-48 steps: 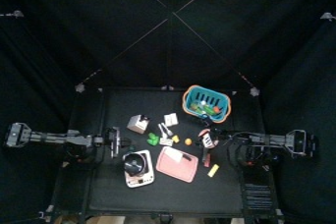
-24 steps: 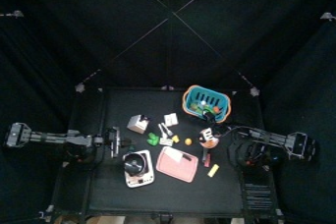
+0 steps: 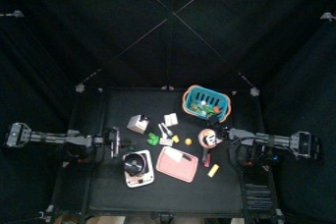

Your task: Grab squash half

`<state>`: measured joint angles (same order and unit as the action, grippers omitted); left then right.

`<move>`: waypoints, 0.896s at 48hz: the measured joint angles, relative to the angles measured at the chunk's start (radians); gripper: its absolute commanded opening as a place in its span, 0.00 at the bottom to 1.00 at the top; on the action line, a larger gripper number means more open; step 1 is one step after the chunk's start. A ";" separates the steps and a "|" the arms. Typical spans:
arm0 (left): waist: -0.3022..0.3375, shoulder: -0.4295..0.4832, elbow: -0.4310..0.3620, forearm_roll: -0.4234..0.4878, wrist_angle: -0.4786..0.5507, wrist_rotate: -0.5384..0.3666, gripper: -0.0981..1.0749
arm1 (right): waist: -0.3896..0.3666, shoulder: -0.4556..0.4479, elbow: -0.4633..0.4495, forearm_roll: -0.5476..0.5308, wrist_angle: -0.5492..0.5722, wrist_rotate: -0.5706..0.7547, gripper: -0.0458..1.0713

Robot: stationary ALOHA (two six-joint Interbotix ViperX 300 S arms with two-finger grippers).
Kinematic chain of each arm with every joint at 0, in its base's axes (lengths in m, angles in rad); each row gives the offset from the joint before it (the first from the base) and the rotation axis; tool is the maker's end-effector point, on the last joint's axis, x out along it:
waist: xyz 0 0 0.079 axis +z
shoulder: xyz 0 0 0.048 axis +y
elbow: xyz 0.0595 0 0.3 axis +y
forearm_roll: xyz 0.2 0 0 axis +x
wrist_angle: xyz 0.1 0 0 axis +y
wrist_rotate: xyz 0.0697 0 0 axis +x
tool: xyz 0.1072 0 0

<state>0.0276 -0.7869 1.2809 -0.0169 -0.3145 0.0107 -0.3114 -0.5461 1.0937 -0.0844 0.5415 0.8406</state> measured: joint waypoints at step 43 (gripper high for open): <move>0.000 0.000 -0.002 0.000 0.000 0.000 0.10 | -0.002 0.152 0.034 -0.009 -0.098 -0.002 0.90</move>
<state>0.0276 -0.7869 1.2793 -0.0169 -0.3145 0.0107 -0.3129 -0.3942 1.1275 -0.0936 0.4433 0.8391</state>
